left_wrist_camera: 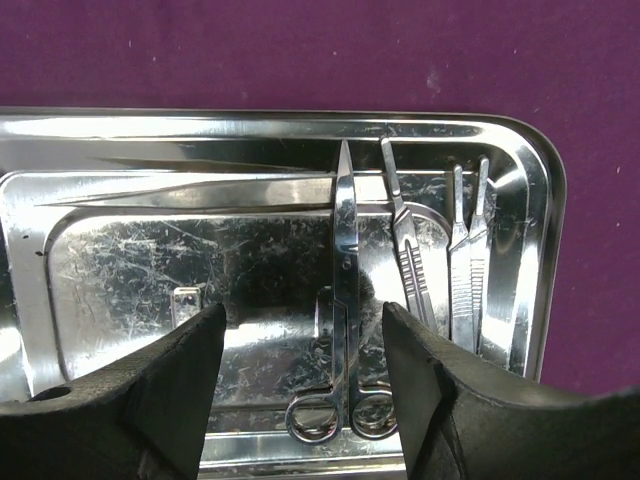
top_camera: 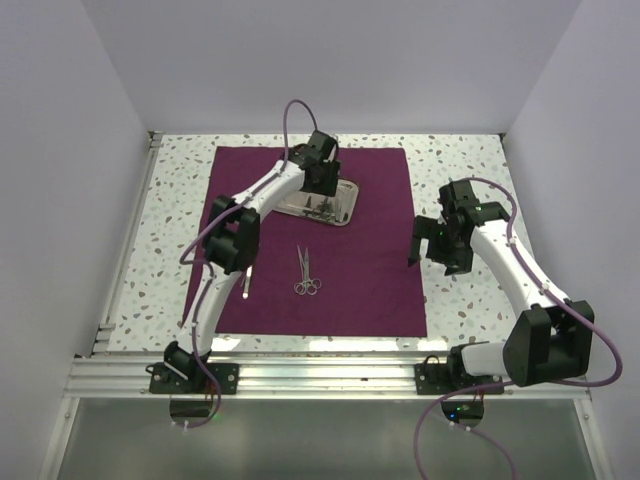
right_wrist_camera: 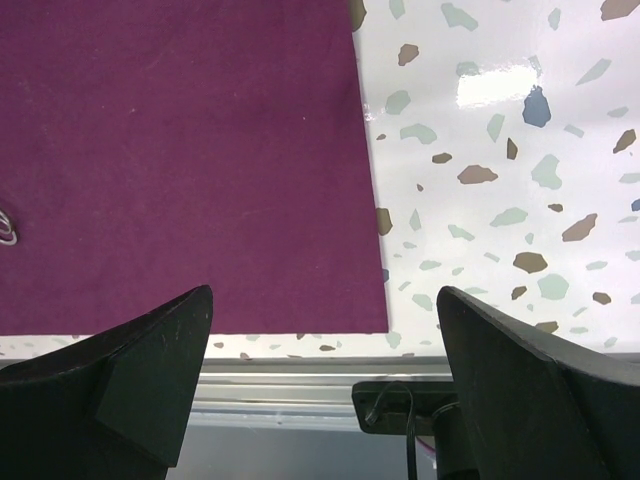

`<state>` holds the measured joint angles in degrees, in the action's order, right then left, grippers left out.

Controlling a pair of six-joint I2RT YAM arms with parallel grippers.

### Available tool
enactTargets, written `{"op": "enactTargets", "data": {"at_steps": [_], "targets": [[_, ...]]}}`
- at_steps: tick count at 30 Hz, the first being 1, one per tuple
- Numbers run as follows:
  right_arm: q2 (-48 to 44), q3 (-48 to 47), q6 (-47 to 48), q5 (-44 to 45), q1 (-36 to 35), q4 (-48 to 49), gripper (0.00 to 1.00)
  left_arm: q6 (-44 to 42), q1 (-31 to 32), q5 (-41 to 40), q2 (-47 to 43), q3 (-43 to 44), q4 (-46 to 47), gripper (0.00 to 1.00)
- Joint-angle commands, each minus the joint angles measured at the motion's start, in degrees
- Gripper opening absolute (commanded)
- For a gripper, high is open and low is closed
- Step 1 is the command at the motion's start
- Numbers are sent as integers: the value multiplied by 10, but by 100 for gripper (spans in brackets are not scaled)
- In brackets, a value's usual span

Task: Open and lay out the surgical kit
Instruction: Pick up the medical item from the container.

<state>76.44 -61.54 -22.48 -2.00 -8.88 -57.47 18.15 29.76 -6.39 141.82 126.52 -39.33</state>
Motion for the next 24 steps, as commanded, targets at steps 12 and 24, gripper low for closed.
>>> {"op": "enactTargets", "data": {"at_steps": [12, 24], "targets": [[5, -17, 12, 13, 3, -15, 98, -28, 21, -77, 62, 45, 27, 65], [19, -17, 13, 10, 4, -3, 98, -37, -4, -90, 54, -7, 15, 35]]}}
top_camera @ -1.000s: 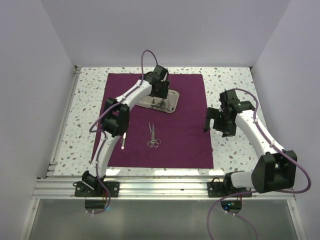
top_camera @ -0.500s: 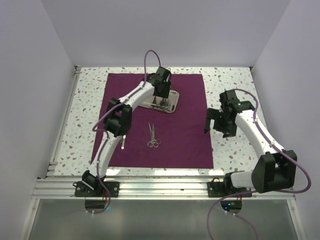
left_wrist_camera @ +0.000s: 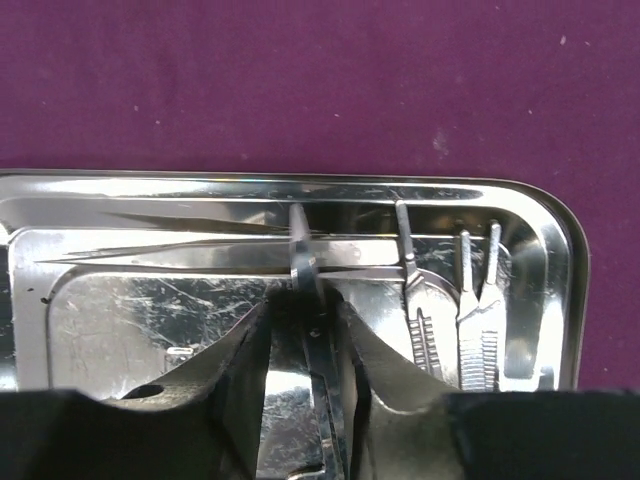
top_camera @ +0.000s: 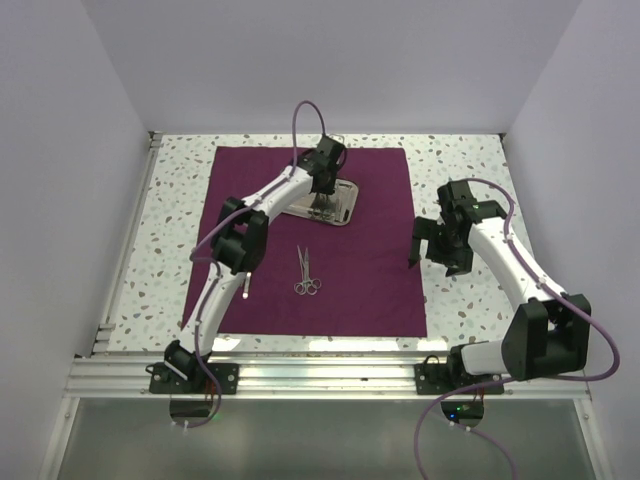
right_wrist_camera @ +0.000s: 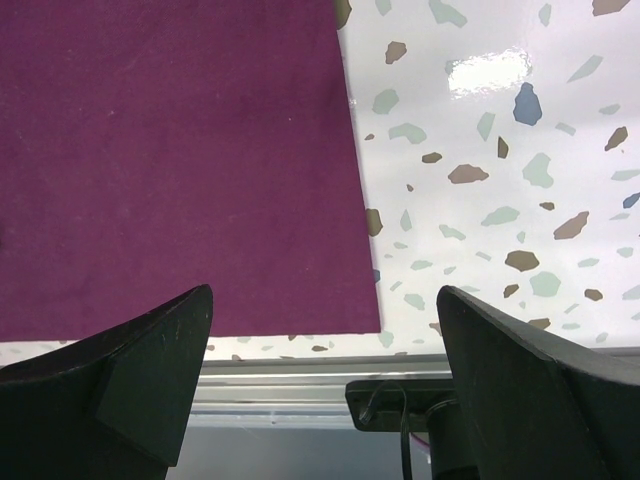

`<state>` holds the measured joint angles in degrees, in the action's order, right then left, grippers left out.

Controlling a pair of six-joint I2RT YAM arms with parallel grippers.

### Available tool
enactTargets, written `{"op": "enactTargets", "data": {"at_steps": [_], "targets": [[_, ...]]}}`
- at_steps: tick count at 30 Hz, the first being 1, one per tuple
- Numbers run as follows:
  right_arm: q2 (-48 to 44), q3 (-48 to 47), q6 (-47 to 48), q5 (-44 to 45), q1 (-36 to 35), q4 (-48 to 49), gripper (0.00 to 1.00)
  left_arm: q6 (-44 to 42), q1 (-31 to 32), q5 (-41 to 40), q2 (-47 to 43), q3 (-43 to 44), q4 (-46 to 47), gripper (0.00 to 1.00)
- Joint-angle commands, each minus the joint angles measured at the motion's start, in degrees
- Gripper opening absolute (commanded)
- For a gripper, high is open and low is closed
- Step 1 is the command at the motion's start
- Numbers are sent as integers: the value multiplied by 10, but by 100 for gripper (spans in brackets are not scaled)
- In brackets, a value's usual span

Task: Open and lay out the surgical kit
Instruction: Pick up the medical item from the container.

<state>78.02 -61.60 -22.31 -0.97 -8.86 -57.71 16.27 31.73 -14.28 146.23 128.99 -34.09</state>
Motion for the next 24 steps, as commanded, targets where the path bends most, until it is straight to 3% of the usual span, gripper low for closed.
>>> {"op": "enactTargets", "data": {"at_steps": [1, 7, 13, 24], "targets": [[4, -16, 11, 0, 3, 1, 98, -20, -25, 3, 11, -31, -38, 33], [8, -17, 13, 0, 5, 4, 98, -22, -25, 22, 25, -27, -45, 24], [8, -16, 14, 0, 8, 5, 98, -19, -25, 46, 42, -22, -57, 1], [8, -21, 11, -6, 8, 7, 99, -1, -25, 77, -3, -18, -50, 0]]}}
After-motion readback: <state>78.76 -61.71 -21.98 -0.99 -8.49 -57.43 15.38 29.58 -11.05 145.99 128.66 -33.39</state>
